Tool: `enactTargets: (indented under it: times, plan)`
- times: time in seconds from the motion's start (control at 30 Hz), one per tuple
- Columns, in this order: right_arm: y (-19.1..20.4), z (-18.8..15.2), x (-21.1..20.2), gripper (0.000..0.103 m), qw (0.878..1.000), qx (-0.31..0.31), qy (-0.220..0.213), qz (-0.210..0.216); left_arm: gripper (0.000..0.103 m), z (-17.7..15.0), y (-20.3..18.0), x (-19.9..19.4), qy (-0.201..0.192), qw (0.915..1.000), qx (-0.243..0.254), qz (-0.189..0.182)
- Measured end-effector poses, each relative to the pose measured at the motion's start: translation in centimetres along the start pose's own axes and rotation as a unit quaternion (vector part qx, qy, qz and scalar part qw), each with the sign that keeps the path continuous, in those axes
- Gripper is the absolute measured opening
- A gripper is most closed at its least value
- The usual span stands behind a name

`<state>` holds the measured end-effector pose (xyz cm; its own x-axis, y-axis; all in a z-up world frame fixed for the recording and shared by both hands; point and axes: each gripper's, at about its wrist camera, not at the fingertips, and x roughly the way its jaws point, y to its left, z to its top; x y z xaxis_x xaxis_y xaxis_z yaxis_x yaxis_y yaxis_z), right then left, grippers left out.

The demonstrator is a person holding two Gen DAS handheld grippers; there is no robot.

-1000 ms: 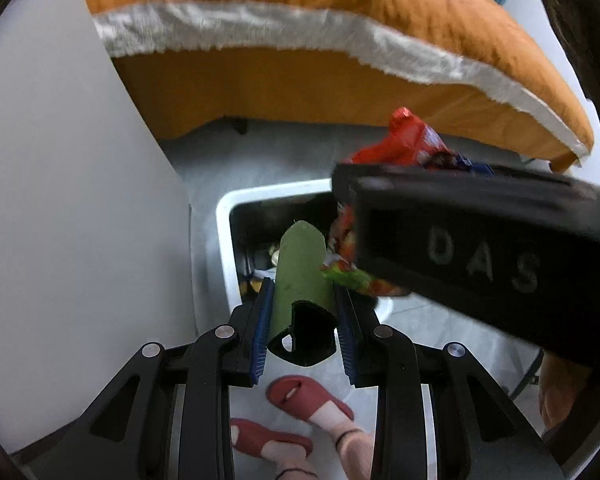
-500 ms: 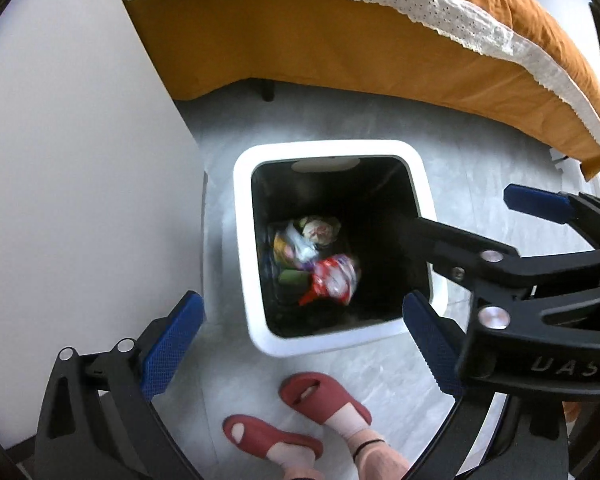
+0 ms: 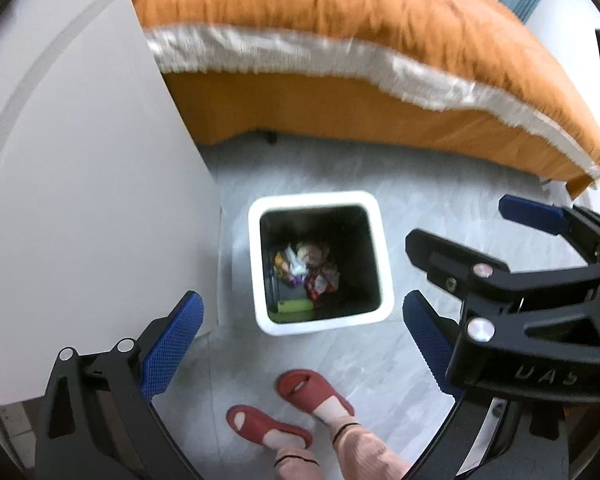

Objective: Collect trash
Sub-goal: 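Move both tools back up to the desk, then grasp the white-capped pink tube with the left tool while the right tool grasps the yellow can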

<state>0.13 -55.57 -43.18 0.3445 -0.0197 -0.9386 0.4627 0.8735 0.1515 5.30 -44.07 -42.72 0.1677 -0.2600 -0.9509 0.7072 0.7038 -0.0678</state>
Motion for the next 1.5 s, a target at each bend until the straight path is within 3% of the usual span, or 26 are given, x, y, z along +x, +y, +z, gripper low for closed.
enactTargets:
  times: [0.37, 0.63, 0.8, 0.9, 1.2, 1.37, 1.5]
  plan:
    - [3.0, 3.5, -17.2, 0.098, 0.991, -0.017, -0.129, 0.040, 0.098, 3.1, -0.3, -17.8, -0.134, 0.9904, -0.013, 0.029]
    - [9.0, 6.2, -25.1, 0.098, 0.970, -0.085, -0.202, 0.103, 0.098, 1.7, 4.5, -28.2, -0.214, 0.9697, -0.066, 0.098]
    - [14.2, 7.1, -27.1, 0.098, 0.956, -0.130, -0.217, 0.151, 0.098, -0.7, 9.5, -32.8, -0.239, 0.9522, -0.111, 0.155]
    - [17.6, 7.4, -27.7, 0.098, 0.946, -0.159, -0.219, 0.177, 0.098, -3.0, 13.0, -35.2, -0.250, 0.9373, -0.148, 0.192]
    - [26.7, 6.4, -28.3, 0.098, 0.923, -0.244, -0.205, 0.216, 0.098, -8.8, 21.9, -38.4, -0.246, 0.9008, -0.251, 0.255]
    - [31.0, 5.5, -26.8, 0.098, 0.916, -0.284, -0.190, 0.210, 0.098, -10.4, 25.3, -37.8, -0.232, 0.8912, -0.287, 0.263]
    - [33.2, 4.7, -25.1, 0.098, 0.911, -0.316, -0.172, 0.201, 0.098, -11.3, 28.5, -36.9, -0.224, 0.8888, -0.312, 0.250]
